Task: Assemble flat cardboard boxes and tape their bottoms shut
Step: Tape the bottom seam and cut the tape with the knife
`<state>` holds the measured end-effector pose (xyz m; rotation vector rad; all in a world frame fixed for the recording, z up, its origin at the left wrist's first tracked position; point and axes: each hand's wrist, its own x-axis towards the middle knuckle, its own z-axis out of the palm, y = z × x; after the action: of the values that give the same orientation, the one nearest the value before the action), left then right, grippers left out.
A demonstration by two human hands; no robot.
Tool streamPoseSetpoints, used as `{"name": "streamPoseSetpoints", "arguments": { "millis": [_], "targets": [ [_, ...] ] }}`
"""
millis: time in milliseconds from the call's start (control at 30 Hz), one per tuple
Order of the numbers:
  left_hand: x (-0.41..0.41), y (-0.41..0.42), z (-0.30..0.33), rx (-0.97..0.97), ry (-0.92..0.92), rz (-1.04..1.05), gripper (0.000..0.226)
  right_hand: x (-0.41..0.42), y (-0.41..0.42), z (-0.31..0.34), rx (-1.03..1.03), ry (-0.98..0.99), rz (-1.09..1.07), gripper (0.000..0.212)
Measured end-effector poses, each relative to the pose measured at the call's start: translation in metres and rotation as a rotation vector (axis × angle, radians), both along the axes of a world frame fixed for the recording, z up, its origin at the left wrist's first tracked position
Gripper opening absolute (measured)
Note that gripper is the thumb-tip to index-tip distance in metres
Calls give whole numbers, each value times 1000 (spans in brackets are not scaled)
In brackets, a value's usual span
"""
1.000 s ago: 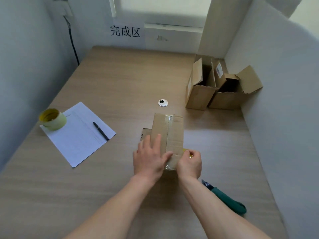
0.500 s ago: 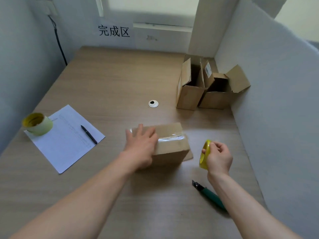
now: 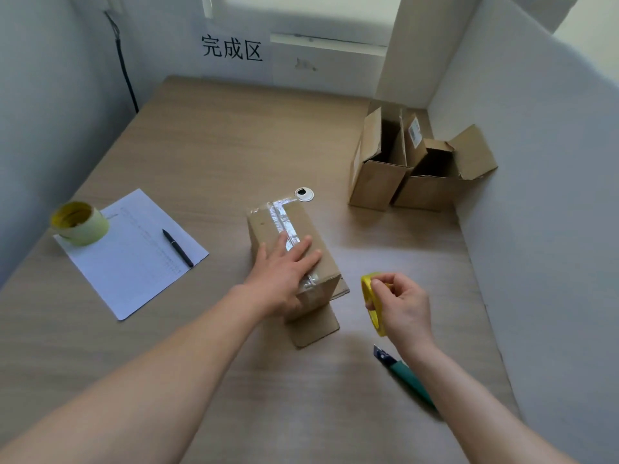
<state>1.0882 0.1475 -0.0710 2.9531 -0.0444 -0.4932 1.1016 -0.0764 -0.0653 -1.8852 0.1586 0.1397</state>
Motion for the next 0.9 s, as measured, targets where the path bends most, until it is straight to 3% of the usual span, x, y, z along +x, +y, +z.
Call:
{"name": "streamPoseSetpoints", "arguments": {
  "millis": [100,167,267,333,433,533,667,800,900],
  "targets": [
    [-3,12,13,11,-21,-28,112,-12,-3,2,-142,16,80,15],
    [-21,6,15,-98,-134,-5,116,-22,-3,2,-244,51,200,14],
    [-62,-18,9,-527,-390,31,80,-36,2,-1,-274,113,365,8],
    [-86,-33,3,-733,-419,74,51,-45,10,-3,-246,145,467,15],
    [-106,-47,-4,-839,-436,191,20,-55,22,-5,-214,176,587,20],
    [-114,-48,-4,-865,-509,347,7,-62,28,-3,-220,184,644,18],
    [-120,-40,1,-924,-442,505,9,-66,33,2,-256,183,696,23],
    [-116,-37,9,-1130,-136,687,30,-68,32,5,-294,192,727,24],
    [-114,-37,10,-1137,-48,685,14,-67,32,8,-308,187,752,20]
  ]
}}
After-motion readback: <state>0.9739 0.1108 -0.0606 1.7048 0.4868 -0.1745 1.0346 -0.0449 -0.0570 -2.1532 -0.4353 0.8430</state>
